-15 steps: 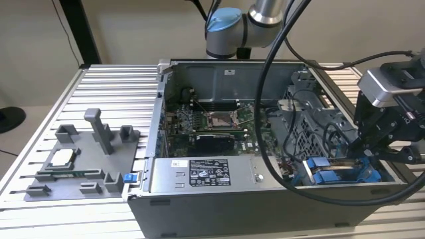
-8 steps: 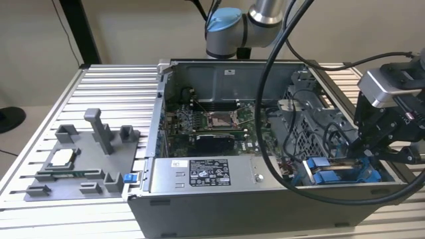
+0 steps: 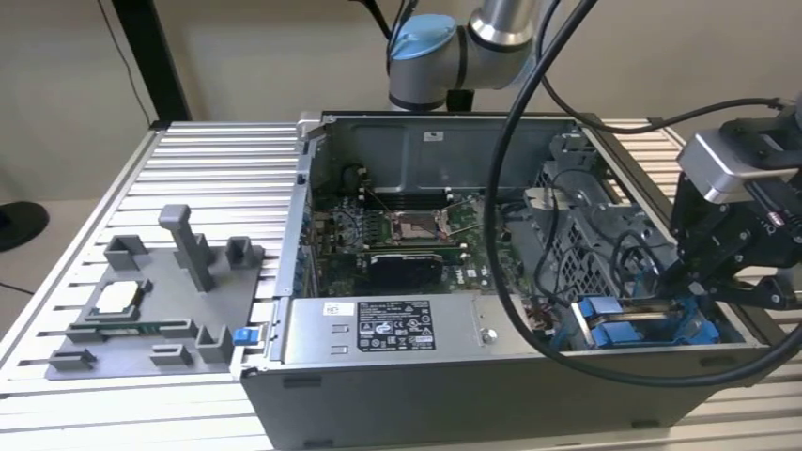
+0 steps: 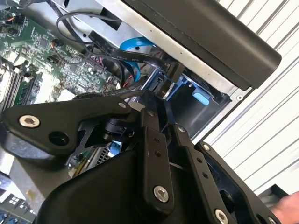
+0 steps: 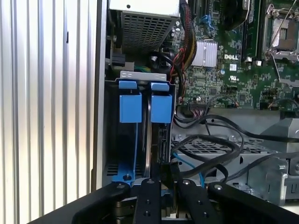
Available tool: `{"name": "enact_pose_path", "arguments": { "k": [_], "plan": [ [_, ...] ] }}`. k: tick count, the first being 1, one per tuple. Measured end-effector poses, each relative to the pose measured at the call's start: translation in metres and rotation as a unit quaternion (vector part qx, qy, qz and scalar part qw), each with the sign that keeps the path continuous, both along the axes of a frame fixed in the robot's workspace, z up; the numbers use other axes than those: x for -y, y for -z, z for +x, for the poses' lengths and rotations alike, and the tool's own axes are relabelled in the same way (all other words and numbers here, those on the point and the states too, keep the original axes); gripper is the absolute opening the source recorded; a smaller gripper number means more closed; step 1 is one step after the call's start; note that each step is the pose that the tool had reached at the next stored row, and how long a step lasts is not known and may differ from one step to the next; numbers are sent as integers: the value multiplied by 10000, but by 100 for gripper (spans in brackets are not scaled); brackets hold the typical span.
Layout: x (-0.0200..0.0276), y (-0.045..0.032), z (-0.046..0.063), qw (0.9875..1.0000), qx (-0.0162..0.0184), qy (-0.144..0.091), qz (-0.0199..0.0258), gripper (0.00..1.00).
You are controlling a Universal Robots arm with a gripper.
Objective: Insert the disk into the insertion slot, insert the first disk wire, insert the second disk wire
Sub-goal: 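Insert the first disk wire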
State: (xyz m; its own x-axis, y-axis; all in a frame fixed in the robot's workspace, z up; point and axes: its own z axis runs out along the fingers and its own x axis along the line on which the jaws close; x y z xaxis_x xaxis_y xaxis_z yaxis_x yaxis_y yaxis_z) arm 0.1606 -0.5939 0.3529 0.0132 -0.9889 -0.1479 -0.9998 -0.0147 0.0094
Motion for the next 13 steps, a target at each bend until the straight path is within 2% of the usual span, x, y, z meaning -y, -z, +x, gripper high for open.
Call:
{"name": "enact_pose_path", "arguments": {
  "k": [7, 13],
  "plan": [
    [-4, 2, 27, 10000, 0, 1, 0, 0],
    [-45, 38, 29, 10000, 0, 80, 1, 0]
  ]
}}
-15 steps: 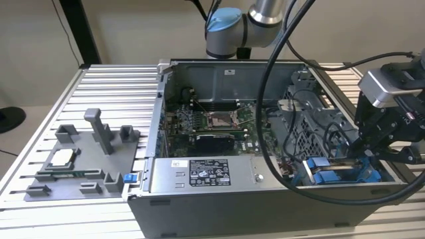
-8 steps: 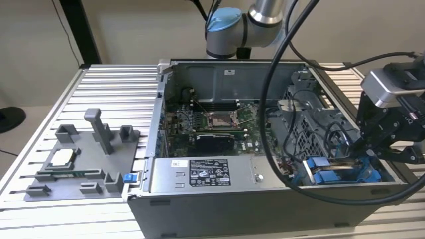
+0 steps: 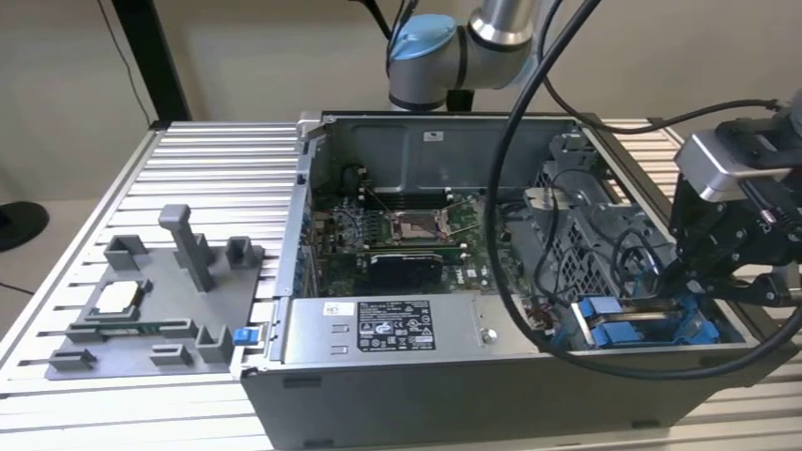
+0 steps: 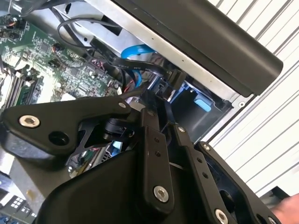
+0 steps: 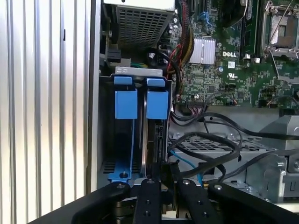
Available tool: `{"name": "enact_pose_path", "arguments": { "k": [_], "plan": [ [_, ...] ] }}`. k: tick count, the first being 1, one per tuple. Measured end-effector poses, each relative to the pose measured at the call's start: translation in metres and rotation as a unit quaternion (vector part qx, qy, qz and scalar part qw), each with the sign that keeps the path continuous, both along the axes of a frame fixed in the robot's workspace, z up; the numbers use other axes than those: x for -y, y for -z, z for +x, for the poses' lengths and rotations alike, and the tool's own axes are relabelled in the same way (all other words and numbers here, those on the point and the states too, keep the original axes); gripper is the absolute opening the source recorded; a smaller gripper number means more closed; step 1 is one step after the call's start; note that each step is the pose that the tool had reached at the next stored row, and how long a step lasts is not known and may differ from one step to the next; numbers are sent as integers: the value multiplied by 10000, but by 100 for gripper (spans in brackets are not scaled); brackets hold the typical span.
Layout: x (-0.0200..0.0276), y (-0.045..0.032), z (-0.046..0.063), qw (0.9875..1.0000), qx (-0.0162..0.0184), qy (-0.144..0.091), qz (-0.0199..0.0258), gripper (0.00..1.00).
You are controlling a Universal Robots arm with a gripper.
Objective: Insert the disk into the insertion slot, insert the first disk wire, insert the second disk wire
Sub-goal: 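Insert the first disk wire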
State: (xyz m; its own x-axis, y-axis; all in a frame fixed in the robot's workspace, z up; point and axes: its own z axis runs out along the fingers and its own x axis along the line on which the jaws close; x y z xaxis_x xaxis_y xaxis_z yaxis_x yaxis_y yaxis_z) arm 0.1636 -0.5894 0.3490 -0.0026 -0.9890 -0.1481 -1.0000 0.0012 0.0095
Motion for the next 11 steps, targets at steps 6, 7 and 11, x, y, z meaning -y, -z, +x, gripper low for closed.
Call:
{"name": "enact_pose_path", "arguments": {
  "k": [6, 7, 11],
  "plan": [
    [-7, 46, -2, 9997, -31, 232, -2, 0],
    [-9, 50, -2, 9997, -44, 232, -2, 0],
    [-18, 73, -1, 9997, -66, 232, -2, 0]
  ]
}}
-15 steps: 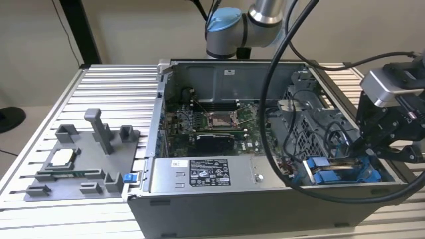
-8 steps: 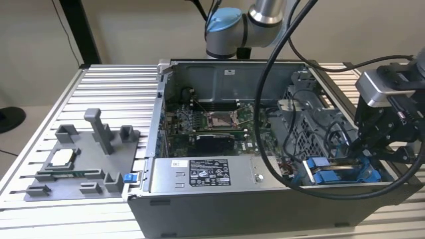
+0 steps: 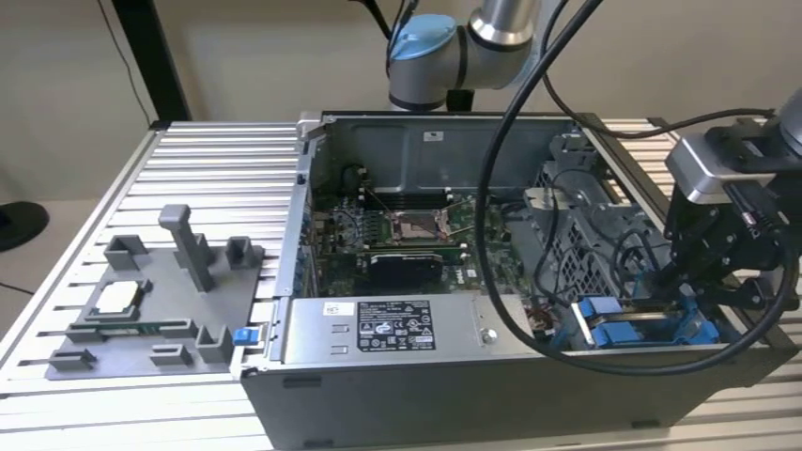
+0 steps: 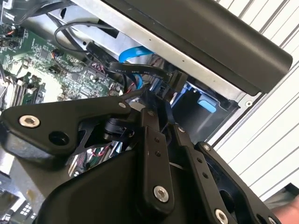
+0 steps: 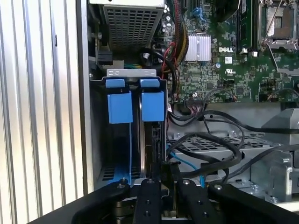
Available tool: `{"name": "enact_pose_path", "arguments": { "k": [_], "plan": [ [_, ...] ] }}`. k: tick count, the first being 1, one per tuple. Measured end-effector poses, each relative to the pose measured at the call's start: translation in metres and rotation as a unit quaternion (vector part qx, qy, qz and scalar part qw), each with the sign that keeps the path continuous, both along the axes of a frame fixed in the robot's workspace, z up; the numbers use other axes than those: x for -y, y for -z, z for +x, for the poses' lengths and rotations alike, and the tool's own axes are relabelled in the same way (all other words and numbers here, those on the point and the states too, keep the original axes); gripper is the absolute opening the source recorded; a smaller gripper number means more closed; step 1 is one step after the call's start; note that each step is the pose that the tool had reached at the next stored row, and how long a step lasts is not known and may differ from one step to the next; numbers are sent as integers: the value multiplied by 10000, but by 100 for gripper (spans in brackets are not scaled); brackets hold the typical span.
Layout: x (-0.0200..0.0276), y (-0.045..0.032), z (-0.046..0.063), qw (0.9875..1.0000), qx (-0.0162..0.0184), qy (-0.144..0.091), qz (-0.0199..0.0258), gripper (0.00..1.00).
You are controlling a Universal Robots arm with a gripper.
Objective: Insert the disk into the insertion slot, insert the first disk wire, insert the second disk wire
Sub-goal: 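Insert the first disk wire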
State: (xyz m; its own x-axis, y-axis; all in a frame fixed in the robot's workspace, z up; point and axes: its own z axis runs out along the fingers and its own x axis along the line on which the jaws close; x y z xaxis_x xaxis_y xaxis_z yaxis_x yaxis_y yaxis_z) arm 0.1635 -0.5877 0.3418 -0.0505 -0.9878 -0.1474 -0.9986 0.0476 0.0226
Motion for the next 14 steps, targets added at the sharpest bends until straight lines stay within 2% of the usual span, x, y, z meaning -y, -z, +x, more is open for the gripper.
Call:
{"name": "enact_pose_path", "arguments": {
  "k": [5, 14],
  "plan": [
    [-15, 11, 1, 10000, 14, -1, -1, 0],
    [-5, 21, -1, 10000, 15, 0, -1, 0]
  ]
}}
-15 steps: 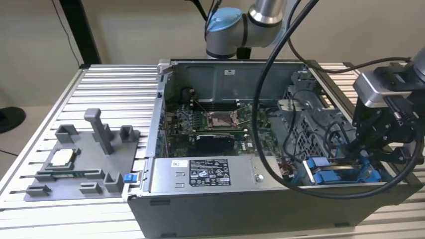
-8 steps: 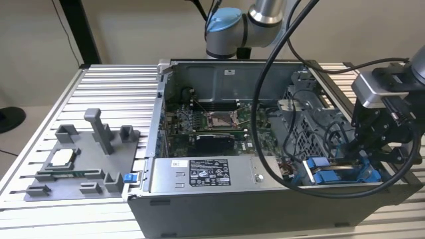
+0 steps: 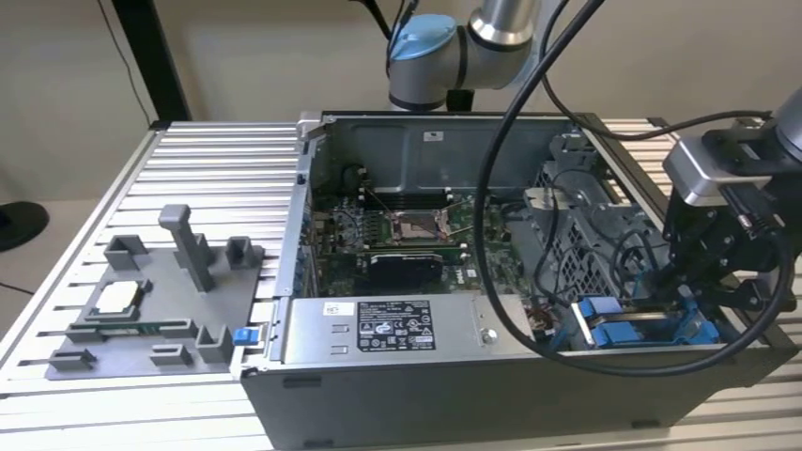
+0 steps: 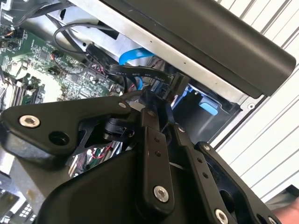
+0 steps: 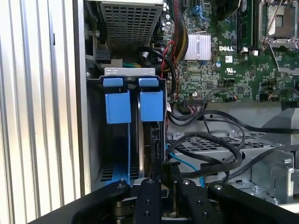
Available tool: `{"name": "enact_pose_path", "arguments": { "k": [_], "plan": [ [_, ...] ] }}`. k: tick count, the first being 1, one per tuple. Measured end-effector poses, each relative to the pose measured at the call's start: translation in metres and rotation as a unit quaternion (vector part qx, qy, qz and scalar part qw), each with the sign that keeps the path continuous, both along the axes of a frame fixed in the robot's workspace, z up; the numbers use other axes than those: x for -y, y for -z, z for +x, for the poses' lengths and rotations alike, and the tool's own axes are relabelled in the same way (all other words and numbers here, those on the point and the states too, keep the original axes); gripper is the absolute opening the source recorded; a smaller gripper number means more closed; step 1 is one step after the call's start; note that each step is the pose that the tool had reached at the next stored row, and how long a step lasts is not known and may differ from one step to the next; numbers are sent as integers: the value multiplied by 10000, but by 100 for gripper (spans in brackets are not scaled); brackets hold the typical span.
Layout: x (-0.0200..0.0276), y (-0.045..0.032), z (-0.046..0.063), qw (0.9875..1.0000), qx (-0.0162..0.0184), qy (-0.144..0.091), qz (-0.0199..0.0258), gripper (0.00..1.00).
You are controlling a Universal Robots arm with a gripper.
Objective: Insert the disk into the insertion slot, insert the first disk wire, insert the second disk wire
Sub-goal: 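Insert the first disk wire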
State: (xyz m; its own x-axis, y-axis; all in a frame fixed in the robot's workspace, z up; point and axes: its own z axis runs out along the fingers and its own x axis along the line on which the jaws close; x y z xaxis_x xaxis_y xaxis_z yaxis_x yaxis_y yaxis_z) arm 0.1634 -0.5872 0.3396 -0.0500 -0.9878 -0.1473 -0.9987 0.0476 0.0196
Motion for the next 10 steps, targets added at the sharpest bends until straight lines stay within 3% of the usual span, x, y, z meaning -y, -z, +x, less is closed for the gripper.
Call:
{"name": "enact_pose_path", "arguments": {
  "k": [10],
  "plan": [
    [16, 16, -11, 10000, 0, 0, 0, 0]
  ]
}}
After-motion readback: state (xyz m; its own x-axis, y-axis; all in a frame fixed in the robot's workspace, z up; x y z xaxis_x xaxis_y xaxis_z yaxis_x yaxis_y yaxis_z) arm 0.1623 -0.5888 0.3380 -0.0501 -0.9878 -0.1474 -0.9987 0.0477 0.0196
